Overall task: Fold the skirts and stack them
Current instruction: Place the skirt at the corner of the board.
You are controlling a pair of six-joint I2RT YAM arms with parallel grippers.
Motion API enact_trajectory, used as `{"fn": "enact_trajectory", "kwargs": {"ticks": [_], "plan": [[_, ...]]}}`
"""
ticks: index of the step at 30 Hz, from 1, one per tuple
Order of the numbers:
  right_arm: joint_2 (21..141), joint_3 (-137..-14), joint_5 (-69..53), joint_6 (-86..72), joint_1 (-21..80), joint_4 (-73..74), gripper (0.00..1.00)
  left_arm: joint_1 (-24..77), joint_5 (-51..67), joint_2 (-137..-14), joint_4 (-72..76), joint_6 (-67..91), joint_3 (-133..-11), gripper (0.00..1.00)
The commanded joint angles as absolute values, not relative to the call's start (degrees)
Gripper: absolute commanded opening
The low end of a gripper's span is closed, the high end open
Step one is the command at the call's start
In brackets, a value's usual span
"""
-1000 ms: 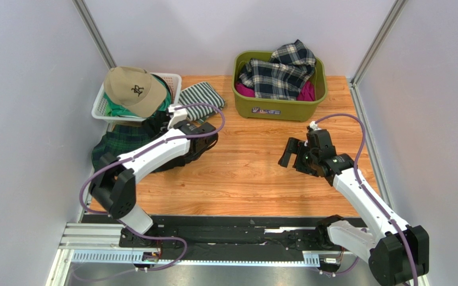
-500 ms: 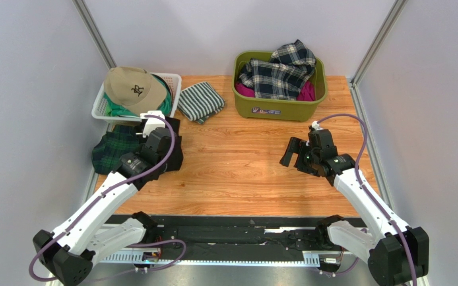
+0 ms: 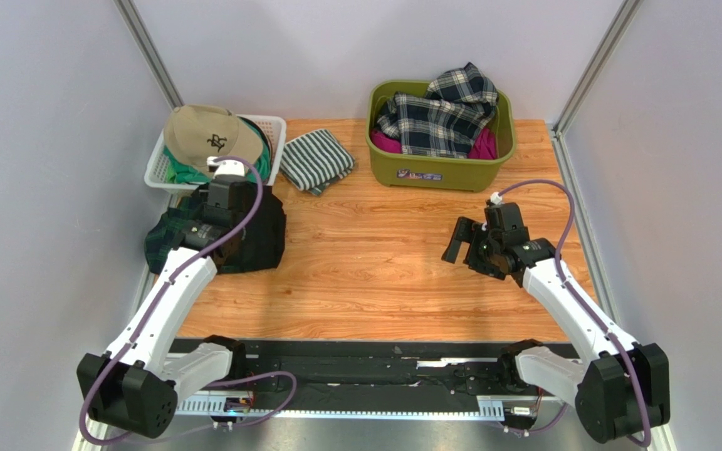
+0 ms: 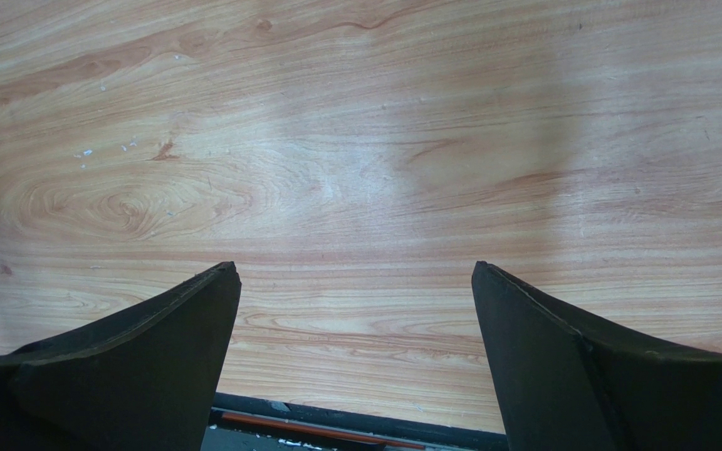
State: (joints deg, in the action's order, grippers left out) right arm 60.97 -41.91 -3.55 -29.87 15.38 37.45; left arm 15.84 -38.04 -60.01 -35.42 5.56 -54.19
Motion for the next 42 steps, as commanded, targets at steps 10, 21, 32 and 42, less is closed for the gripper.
{"fn": "enact_trajectory", "kwargs": {"ticks": [10,21,32,42], "plan": [[66.3,-41.0,-8.8,-28.7,14.4,35.0,0.97,1.1,-25.0,-56.7,-31.2,-11.4,-53.3,0.0],[66.1,-40.7,-6.5,-28.6,12.7,35.0,0.97,-5.7,-25.1,-76.5,-27.9,-8.8,-59.4,0.0],[67.9,-40.9,-6.4,-28.4,11.7,34.7,0.97,-10.2,-32.4,-85.5,-26.0,-3.7,-64.8,0.31],[67.0,-40.5,-7.2,-28.3,11.4,34.5,0.97,-10.3,-29.1,-79.3,-33.4,2.8,-70.0,0.99]]}}
